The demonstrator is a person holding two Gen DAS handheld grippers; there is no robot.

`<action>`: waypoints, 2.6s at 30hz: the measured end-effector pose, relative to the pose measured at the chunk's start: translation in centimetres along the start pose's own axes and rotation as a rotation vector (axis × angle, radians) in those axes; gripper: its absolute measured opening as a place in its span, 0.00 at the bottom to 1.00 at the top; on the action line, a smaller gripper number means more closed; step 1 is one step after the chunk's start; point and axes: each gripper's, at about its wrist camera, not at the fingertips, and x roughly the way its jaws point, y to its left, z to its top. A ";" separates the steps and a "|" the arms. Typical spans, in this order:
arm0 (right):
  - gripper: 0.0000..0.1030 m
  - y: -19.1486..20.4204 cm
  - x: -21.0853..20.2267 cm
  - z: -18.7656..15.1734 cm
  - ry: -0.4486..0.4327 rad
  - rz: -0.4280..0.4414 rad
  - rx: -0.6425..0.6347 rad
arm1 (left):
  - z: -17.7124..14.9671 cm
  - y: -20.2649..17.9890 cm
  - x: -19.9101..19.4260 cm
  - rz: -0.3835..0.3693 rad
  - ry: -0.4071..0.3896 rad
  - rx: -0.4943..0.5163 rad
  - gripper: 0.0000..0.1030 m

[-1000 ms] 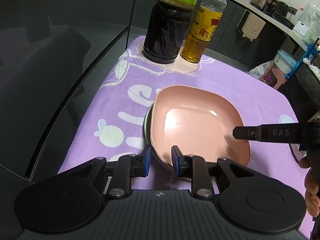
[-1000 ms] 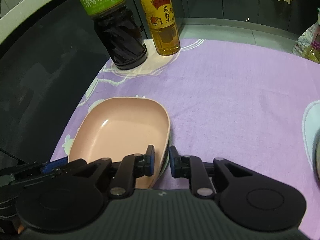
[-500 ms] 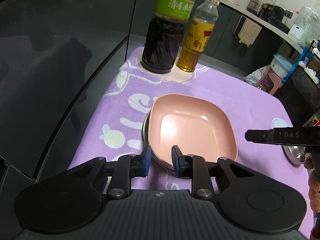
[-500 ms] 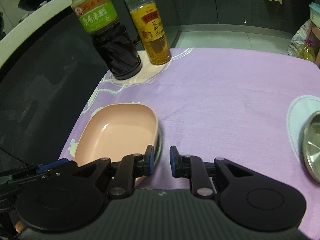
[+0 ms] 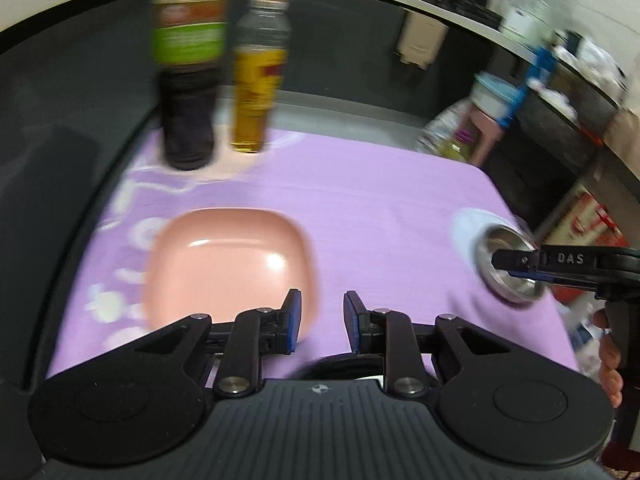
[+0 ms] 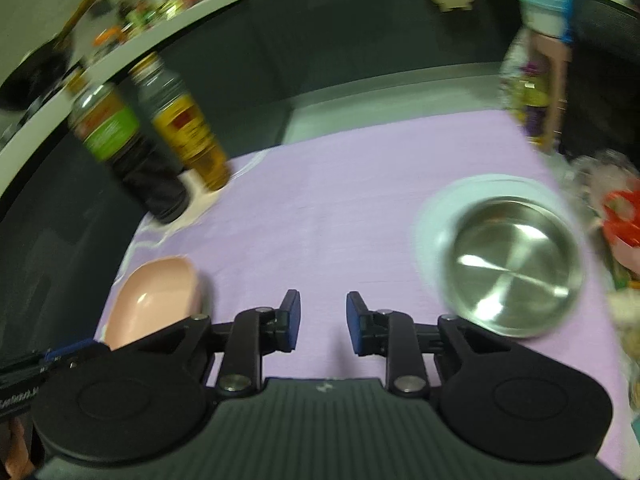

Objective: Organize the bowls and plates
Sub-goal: 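Move both grippers to the stainless steel bowl, then close both grippers on the steel bowl rim, then carry the steel bowl over and lower it into the pink dish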

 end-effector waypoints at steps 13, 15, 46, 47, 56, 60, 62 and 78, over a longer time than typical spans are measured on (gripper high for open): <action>0.31 -9.5 -2.0 -2.0 -0.116 -0.158 0.278 | 1.2 -11.2 5.6 -0.116 0.100 0.155 0.21; 0.31 -10.2 -1.7 -2.1 -0.122 -0.164 0.309 | 1.4 -11.6 6.2 -0.121 0.104 0.161 0.21; 0.22 -13.0 0.6 -2.4 -0.132 -0.152 0.365 | 3.4 -17.9 17.4 -0.059 0.157 0.192 0.25; 0.17 -13.0 0.6 -2.4 -0.133 -0.157 0.361 | 3.4 -18.0 17.6 -0.056 0.169 0.203 0.25; 0.11 -12.6 0.0 -2.7 -0.158 -0.122 0.329 | 2.9 -18.0 15.6 -0.061 0.158 0.231 0.13; 0.12 -11.8 -0.4 -2.7 -0.162 -0.057 0.315 | 3.0 -16.7 13.6 -0.040 0.133 0.232 0.14; 0.12 -11.3 -0.4 -2.7 -0.146 -0.018 0.314 | 3.0 -15.7 12.4 -0.030 0.122 0.222 0.14; 0.13 -0.3 -3.5 -2.9 -0.125 0.149 0.101 | 1.4 -5.6 0.7 0.025 -0.051 0.116 0.15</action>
